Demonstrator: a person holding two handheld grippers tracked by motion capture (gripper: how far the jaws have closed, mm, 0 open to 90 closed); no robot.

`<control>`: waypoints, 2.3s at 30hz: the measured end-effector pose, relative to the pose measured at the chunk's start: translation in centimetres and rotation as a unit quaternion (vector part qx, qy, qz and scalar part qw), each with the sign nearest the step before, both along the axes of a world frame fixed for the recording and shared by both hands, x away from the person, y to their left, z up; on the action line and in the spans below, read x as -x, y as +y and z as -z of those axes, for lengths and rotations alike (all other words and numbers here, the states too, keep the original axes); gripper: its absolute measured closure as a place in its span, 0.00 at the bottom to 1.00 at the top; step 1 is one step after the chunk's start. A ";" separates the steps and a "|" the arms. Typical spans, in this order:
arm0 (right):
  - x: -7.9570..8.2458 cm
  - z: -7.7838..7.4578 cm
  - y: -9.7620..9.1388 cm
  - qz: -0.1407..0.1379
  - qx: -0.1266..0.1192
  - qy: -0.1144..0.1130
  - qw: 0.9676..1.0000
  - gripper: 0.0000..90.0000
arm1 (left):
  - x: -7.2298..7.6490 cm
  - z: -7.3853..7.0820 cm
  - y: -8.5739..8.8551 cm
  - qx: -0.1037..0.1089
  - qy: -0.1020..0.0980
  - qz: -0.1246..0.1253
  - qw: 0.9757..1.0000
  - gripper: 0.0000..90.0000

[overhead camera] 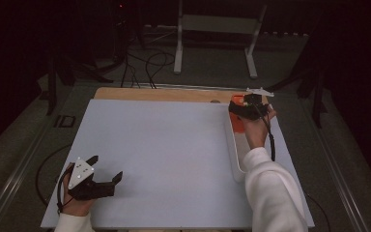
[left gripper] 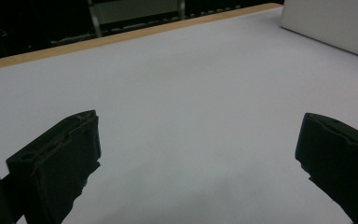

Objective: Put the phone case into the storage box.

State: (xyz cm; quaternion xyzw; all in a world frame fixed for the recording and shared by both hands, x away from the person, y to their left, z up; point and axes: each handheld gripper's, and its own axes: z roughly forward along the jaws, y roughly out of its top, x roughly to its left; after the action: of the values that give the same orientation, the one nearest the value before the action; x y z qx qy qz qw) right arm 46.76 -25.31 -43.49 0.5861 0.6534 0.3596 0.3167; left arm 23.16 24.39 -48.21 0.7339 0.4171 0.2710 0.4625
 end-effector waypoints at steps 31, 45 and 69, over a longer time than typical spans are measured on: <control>3.1 -1.1 0.5 -0.098 -0.020 -0.017 0.995 0.10 | 0.1 -0.1 0.0 0.001 0.000 0.001 1.000 0.01; 6.3 -1.9 0.9 -0.145 -0.033 -0.043 0.988 0.10 | 0.0 -0.1 -0.1 0.004 -0.001 0.003 1.000 0.01; 14.1 -1.2 1.0 -0.208 -0.045 -0.062 0.975 0.11 | 0.0 -0.4 0.0 0.004 -0.002 0.007 1.000 0.01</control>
State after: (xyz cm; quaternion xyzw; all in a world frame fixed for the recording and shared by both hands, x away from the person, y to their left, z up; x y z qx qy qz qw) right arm 32.65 -24.32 -42.27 0.4277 0.7232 0.4820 0.2482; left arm 23.20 24.35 -47.83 0.7342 0.4121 0.2675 0.4686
